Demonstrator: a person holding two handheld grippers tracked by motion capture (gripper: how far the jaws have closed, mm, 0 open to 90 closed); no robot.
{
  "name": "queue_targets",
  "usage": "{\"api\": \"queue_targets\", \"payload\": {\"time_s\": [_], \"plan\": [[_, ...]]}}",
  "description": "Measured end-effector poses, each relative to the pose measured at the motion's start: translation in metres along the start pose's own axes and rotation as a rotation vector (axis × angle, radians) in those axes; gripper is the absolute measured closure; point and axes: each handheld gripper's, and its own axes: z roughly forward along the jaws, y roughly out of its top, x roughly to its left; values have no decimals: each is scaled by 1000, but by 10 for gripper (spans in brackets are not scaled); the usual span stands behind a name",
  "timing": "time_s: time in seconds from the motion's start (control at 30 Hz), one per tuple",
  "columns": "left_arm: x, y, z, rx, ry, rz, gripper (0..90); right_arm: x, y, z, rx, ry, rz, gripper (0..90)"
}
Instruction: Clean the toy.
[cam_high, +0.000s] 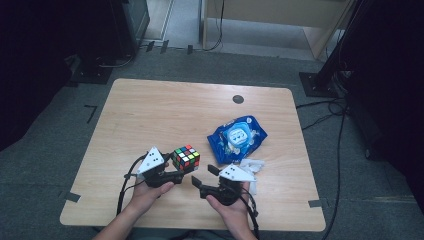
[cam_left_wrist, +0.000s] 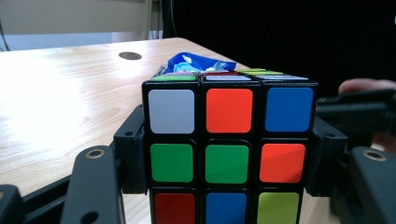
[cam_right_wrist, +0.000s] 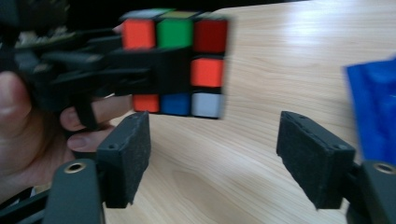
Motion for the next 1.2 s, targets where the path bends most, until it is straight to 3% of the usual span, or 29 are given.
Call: {"api": "queue_targets", "payload": {"time_s": [0.17, 0.3, 0.63, 0.8, 0.97, 1.07, 1.2], "plan": [[-3, 1, 1, -4, -24, -36, 337, 11, -4, 14, 14, -22, -33, 254], [-7, 1, 3, -5, -35, -51, 337, 14, -7, 16, -18, -37, -45, 258], [-20, -2, 10, 4, -55, -22, 337, 17, -11, 15, -73, -63, -60, 299], [-17, -2, 8, -1, -61, -32, 333, 15, -11, 16, -53, -49, -47, 338], [-14, 0, 4, -16, -81, -17, 294, 17, -7, 14, -21, -58, -87, 340], [-10, 5, -4, -42, -73, 3, 206, 14, -6, 11, 4, -58, -102, 340], [-3, 8, -17, -62, -57, 80, 157, 2, -1, 4, 54, -63, -111, 341]]}}
